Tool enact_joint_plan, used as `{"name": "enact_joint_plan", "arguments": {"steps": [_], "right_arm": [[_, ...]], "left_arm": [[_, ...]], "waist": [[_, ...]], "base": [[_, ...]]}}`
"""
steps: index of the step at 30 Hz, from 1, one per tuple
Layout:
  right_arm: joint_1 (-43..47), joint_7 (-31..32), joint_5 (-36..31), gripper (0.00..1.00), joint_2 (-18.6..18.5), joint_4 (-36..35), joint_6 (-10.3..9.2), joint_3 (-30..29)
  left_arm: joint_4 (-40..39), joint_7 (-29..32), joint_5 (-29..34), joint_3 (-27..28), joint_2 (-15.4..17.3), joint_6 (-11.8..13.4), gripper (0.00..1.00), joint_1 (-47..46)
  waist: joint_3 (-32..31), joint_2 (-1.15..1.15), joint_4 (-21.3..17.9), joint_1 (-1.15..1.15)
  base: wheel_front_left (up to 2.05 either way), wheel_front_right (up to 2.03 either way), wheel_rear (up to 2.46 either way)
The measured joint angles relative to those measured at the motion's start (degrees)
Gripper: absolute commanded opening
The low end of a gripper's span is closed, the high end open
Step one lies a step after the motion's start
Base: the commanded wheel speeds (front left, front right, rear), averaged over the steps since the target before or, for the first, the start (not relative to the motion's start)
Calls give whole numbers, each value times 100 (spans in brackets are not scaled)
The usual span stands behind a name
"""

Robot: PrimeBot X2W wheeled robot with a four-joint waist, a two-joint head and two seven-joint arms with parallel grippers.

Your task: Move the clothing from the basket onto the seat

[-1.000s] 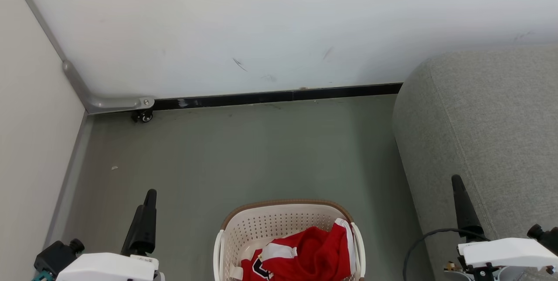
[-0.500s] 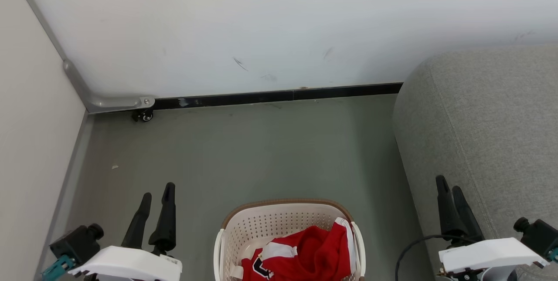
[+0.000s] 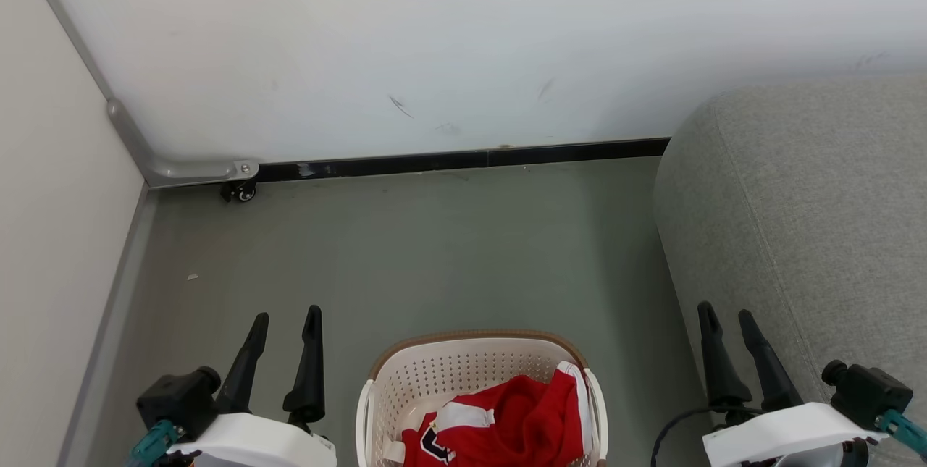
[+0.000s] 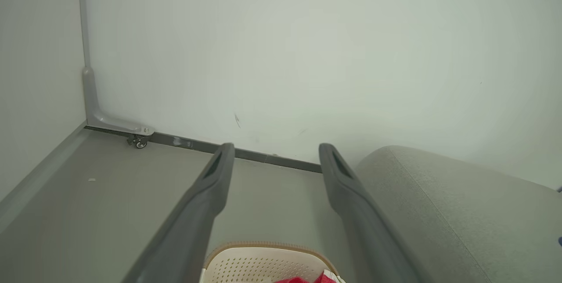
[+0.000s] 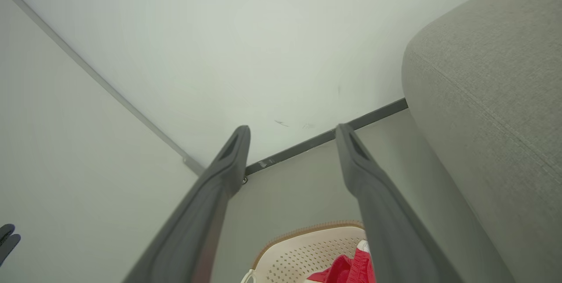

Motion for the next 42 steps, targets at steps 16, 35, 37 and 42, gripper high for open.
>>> {"name": "enact_joint_plan", "arguments": {"steps": [16, 35, 37, 42], "right_arm": [[-1, -299, -1497, 100, 16, 198, 1, 146], [-3, -552, -2647, 100, 29, 389, 3, 166], [-4, -552, -2654, 100, 29, 408, 3, 149], [-8, -552, -2607, 100, 30, 442, 3, 158]], "left_arm": [[244, -315, 1397, -342, 12, 311, 100, 22], [616, -559, 2313, -403, 1, 713, 100, 27], [657, -559, 2294, -365, 1, 755, 100, 26], [717, -559, 2247, -341, -2, 798, 100, 20]], "waist": [[-45, 0, 11, -3], [-40, 0, 9, -5], [-36, 0, 6, -5], [-23, 0, -1, -5]], "base": [[0, 0, 0], [0, 0, 0], [0, 0, 0], [0, 0, 0]]}}
